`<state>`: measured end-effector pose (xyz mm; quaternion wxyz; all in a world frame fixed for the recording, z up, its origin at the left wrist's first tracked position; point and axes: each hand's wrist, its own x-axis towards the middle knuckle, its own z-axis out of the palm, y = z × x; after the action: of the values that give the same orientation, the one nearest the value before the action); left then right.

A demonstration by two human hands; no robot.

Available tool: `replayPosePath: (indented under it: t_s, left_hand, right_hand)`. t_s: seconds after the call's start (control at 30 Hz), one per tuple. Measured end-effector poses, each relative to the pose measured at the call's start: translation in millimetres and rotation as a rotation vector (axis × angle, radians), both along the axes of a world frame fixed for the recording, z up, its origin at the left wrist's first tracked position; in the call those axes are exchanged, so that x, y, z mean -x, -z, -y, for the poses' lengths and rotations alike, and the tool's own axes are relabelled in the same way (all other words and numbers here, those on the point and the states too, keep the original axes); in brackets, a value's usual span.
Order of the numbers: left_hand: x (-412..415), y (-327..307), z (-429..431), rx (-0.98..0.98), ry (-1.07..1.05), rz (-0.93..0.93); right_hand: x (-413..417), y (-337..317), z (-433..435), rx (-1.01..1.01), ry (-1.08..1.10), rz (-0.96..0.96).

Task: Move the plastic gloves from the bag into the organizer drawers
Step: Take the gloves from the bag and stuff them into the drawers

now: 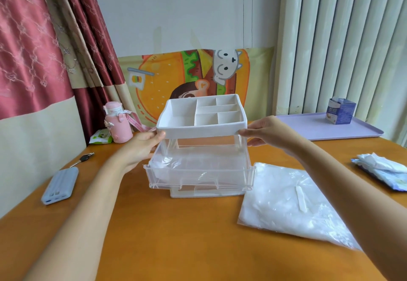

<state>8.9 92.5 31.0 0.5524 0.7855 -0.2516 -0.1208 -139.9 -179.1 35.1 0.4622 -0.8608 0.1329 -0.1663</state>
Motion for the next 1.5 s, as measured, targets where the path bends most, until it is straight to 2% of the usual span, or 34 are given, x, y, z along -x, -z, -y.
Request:
replayPosePath:
  t_s: [0.17,0.27,0.37,0.43,0.53,0.6,0.67,0.77,0.9,0.97,1.03,1.1,1.17,1.23,1.33,1.43,1.5]
  left_hand:
    - [12.5,-1.2,-14.5,-0.056,0.037,0.013]
    - [16.7,-6.8,-20.9,-0.108,-0.014,0.031]
    - [27.8,-24.1,-19.9,-0.216,-0.211,0.279]
    - [55.1,-39.4,-12.0,-0.185,-0.274,0.49]
    - [114.0,-46.8,5.8,-0.025,-0.067,0.706]
    - [152.9,-32.7,22.1,-0.054,0.142,0.826]
    - [183.2,-7.8,41.2,-0.111,0.384,0.896]
    - [207.8,36.5,72.7,-0.231,0.625,0.826]
    - [209.1,84.8,113.8,-0.357,0.705,0.703]
    - [199.4,101.2,132.6,-0.415,0.667,0.674]
    - [187.3,117.2,148.0,-0.559,0.62,0.674]
    - [177.8,130.2,154.7,-0.696,0.584,0.646]
    - [172.2,141.1,158.0,-0.737,0.582,0.607]
    - [169.7,147.2,158.0,-0.744,0.598,0.588]
    - [168.1,149.7,158.0,-0.733,0.603,0.583]
    - [168.0,151.6,158.5,-0.723,0.598,0.58]
    - [168.2,152.5,158.2,-0.713,0.601,0.573]
  right_hand:
    - [14.5,-0.3,-13.0,0.014,-0.016,0.01]
    - [19.6,1.1,-16.3,-0.03,-0.017,0.019]
    - [29.9,7.1,-11.6,-0.081,0.015,0.019]
    - [44.3,16.7,-5.4,-0.039,0.063,-0.011]
    - [73.7,37.0,6.7,0.313,0.074,-0.183]
    - [94.4,58.2,18.3,0.491,0.094,-0.413]
    - [117.6,83.5,34.4,0.584,0.136,-0.664]
    - [146.8,109.3,55.0,0.618,0.143,-0.836]
    - [161.8,131.7,59.9,0.557,-0.008,-0.819]
    - [167.1,137.7,52.9,0.595,-0.018,-0.738]
    - [175.8,140.8,51.5,0.508,-0.033,-0.609]
    - [179.3,143.1,56.0,0.304,0.045,-0.392]
    - [180.4,145.3,67.3,0.254,0.29,-0.221]
    - [177.2,143.6,80.8,0.353,0.5,-0.278]
    - [170.9,139.3,97.0,0.398,0.543,-0.483]
    - [165.4,125.8,103.5,0.288,0.625,-0.363]
    - [163.2,117.7,105.5,0.305,0.65,-0.306]
